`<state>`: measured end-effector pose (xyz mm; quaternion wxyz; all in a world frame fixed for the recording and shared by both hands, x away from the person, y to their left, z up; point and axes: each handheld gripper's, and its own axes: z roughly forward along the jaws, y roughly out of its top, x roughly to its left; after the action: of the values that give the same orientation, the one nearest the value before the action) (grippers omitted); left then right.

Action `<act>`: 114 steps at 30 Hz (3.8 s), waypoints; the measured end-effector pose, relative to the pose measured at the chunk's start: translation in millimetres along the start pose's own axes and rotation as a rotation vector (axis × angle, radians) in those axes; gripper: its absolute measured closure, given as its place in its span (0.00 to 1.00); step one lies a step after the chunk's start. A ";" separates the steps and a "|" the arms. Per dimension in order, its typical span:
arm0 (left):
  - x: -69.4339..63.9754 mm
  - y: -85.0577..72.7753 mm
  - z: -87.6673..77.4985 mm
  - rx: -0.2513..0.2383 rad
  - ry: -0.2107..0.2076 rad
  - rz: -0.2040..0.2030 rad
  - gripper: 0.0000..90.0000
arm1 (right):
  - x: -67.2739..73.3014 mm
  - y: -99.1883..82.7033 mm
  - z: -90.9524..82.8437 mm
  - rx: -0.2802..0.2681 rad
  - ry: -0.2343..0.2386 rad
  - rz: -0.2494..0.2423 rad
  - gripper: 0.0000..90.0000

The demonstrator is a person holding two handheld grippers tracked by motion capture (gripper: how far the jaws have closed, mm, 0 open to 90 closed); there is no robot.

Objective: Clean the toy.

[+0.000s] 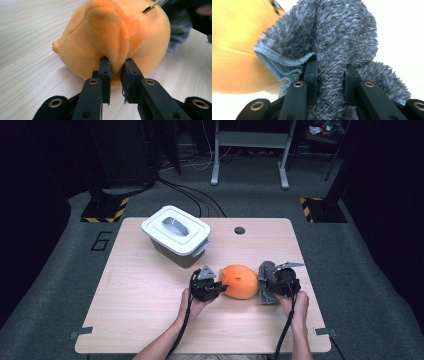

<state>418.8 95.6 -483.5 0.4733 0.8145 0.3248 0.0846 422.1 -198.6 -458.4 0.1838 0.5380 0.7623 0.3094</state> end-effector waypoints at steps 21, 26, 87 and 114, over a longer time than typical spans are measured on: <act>-11.8 5.4 -0.3 0.004 0.014 0.074 0.88 | 95.7 52.2 -26.9 -0.080 0.112 -0.266 0.78; -10.2 4.3 0.4 0.004 0.013 0.063 0.88 | 93.9 49.5 -18.0 -0.074 0.112 -0.265 0.78; -0.9 -0.6 -0.3 -0.006 0.005 0.015 0.88 | 13.4 9.4 -15.0 -0.012 -0.037 -0.027 0.78; -0.6 0.8 0.5 -0.027 -0.001 0.020 0.76 | 60.5 28.6 -15.6 -0.029 0.030 -0.189 0.78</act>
<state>419.0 94.6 -483.0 0.4837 0.8112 0.3153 0.0932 411.3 -139.7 -424.4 0.2084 0.4562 0.8079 0.3095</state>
